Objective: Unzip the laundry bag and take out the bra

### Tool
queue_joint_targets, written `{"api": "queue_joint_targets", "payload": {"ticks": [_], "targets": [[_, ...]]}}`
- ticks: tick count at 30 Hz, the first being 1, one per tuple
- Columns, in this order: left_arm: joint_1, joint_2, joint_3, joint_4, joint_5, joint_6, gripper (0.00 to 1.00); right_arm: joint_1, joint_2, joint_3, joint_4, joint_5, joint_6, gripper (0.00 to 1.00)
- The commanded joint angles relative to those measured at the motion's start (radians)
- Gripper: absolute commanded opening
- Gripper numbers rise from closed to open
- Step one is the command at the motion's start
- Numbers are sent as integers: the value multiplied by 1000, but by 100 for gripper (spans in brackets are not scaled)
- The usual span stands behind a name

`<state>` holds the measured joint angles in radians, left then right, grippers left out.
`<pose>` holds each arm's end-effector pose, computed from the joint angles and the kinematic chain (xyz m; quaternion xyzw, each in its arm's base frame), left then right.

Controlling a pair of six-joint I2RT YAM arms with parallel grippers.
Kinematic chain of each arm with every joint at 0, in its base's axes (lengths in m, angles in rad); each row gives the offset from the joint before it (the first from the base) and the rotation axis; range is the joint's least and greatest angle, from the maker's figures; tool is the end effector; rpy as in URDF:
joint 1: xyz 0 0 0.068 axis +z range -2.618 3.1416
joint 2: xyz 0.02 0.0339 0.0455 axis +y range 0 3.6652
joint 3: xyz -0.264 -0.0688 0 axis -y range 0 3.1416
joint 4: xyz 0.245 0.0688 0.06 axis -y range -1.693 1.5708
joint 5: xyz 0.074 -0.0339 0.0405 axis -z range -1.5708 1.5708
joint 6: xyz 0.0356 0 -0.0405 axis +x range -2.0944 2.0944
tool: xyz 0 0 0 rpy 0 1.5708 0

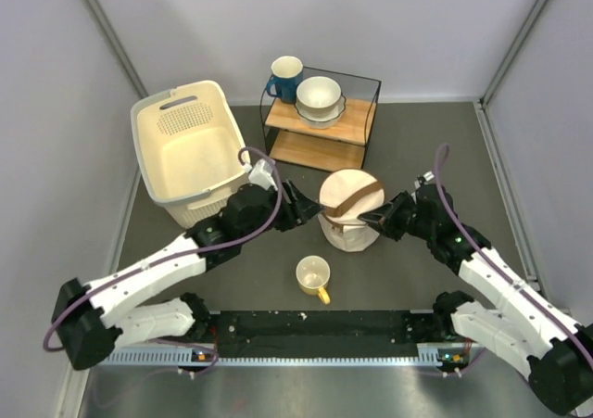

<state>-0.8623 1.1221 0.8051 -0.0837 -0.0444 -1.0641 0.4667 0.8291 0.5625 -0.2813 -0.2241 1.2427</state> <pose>0.1690 -0.1948 0.2893 -0.0962 0.8280 -0.4427 0.3304 0.1631 0.0910 0.2449 0.2772 0.8229 0.4309 0.2457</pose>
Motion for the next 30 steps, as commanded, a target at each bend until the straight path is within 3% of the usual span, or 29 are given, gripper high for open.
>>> {"api": "queue_joint_targets", "payload": {"ticks": [1, 4, 10, 12, 24, 30], "targets": [[2, -133, -108, 49, 88, 263, 60, -22, 37, 91, 8, -47, -43, 0], [3, -108, -156, 195, 277, 373, 56, -26, 60, 109, 8, -70, -43, 0], [0, 96, -58, 199, 511, 501, 50, -26, 53, 105, 13, -77, -31, 0], [-4, 116, -53, 225, 508, 497, 45, -28, 36, 100, 17, -75, -25, 0], [-4, 97, -61, 300, 414, 495, 41, -33, 18, 94, 51, -95, -17, 0], [-3, 107, -41, 250, 367, 541, 39, -37, 45, 103, 77, -123, -19, 0]]}}
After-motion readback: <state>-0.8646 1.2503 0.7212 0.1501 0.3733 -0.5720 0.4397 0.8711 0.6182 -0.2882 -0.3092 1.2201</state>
